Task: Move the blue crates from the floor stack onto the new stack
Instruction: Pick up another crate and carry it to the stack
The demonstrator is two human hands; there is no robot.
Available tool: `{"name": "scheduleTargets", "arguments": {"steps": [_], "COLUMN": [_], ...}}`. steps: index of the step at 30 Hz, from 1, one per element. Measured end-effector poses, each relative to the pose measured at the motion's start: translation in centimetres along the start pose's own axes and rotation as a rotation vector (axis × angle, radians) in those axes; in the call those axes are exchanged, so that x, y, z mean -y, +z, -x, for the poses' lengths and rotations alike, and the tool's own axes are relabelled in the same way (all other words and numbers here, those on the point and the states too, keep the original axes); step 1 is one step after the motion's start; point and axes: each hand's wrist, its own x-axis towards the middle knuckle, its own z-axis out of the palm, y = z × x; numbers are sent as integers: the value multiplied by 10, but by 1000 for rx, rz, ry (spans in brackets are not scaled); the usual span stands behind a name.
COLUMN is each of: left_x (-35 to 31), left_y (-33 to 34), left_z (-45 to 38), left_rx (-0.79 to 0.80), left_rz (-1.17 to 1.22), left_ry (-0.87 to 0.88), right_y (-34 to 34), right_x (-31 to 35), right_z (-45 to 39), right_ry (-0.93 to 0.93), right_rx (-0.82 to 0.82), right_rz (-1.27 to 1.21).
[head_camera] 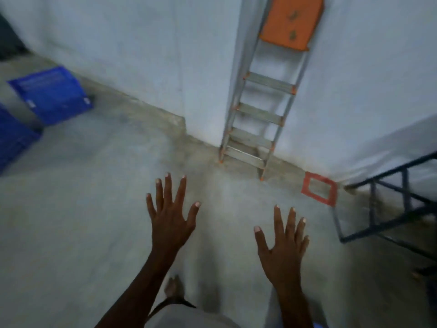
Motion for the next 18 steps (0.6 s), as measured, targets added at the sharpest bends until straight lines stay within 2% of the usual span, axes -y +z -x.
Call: {"name": "scheduleTargets", "arguments": {"steps": [8,18], "left_x": [204,329], "left_y": [-81,-111], "left_z": [-102,-227], "left_rx": [-137,-264], "left_rz": [-52,2], "left_ry": [-303,-560], "right_y": [123,242], "right_x": [240,457], "right_z": [-89,-197], "right_ry": [-296,-575], "right_rx": [178,356], "right_rz": [-103,-177]}}
